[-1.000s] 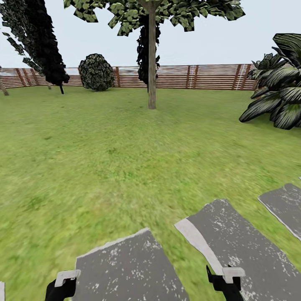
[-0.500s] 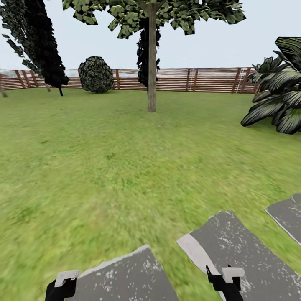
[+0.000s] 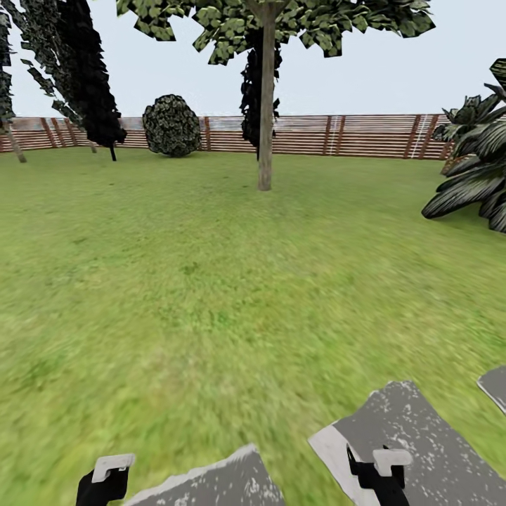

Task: In the garden, pick up the pesticide atomizer on the floor and spray pesticide onto both trees until each tree trunk is fully covered.

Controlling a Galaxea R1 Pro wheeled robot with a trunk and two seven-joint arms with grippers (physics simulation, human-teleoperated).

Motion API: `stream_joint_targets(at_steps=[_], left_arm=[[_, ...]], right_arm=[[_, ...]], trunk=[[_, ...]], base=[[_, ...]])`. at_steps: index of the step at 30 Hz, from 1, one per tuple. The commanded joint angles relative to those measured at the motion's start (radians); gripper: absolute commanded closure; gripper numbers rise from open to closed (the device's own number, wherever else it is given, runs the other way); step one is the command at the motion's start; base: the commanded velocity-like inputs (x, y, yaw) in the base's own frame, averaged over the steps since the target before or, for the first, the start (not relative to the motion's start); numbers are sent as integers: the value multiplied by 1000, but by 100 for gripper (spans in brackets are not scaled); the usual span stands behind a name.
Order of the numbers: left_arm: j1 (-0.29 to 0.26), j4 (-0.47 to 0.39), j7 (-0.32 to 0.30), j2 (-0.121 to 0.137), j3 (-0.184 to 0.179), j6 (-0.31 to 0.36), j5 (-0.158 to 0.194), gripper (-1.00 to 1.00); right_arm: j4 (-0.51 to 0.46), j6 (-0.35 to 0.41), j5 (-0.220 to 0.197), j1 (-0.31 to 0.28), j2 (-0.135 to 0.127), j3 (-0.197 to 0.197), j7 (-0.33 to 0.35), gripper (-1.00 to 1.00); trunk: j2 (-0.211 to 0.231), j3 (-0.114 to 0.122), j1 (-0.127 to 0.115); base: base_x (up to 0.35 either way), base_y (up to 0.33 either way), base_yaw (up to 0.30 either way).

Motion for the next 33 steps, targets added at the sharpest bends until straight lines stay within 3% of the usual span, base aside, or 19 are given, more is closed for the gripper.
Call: stream_joint_targets(at_steps=[1,33], left_arm=[[-1,1,-7,-1,7,-3,0,100],[-1,1,-7,0,7,-3,0,100]], right_arm=[[1,-3,0,-1,0,0,0,-100],[-1,-4,-3,-1,7,-2,-2,-100]], trunk=[[0,-1,0],[0,-1,0]], base=[[339,0,4],[339,0,0]])
